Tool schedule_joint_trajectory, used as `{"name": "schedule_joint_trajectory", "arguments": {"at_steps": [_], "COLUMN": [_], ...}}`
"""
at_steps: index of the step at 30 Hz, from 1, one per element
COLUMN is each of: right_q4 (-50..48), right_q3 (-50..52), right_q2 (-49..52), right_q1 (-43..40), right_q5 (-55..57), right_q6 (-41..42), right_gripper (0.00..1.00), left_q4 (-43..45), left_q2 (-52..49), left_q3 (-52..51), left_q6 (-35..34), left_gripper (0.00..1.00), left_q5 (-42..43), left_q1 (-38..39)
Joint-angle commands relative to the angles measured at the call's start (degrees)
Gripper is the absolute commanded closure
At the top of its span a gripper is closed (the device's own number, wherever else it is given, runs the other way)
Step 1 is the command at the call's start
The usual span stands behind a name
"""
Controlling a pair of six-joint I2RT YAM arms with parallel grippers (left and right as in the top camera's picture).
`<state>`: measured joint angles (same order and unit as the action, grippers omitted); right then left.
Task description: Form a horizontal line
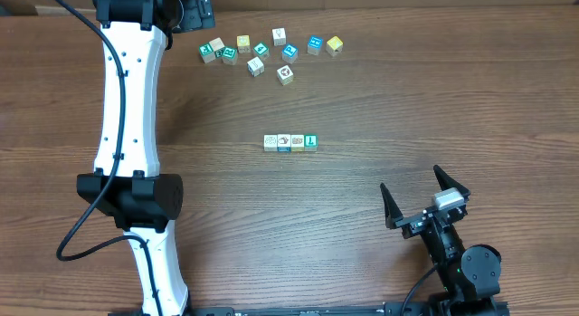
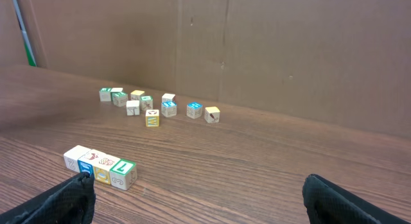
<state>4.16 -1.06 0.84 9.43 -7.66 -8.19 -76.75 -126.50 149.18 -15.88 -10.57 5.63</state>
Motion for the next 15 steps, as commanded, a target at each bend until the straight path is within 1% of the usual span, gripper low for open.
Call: {"name": "schedule_joint_trajectory", "arguments": {"at_steps": [1, 11, 13, 15], "right_q4": [-0.17, -0.17, -0.17, -0.17], "right_q3": [0.61, 0.61, 0.61, 0.61], "right_q2": [-0.68, -0.68, -0.68, -0.68], "right_q1": [0.26, 0.26, 0.26, 0.26], "right_q5": [-0.13, -0.15, -0.13, -0.13], "right_q6": [0.00, 0.00, 0.00, 0.00], "right_gripper": [0.00, 0.00, 0.00, 0.00], "left_q4": [0.04, 0.09, 0.26, 0.70], "left_q2": [0.70, 3.72, 5.22, 7.56], "left_q3": [0.07, -0.68, -3.41, -8.37], "left_q6": [0.66, 0.66, 0.66, 0.66], "left_gripper": [0.00, 0.00, 0.00, 0.00], "left_q5": [-0.35, -0.35, -0.35, -0.35], "left_q1": [0.39, 0.39, 0.39, 0.39]}}
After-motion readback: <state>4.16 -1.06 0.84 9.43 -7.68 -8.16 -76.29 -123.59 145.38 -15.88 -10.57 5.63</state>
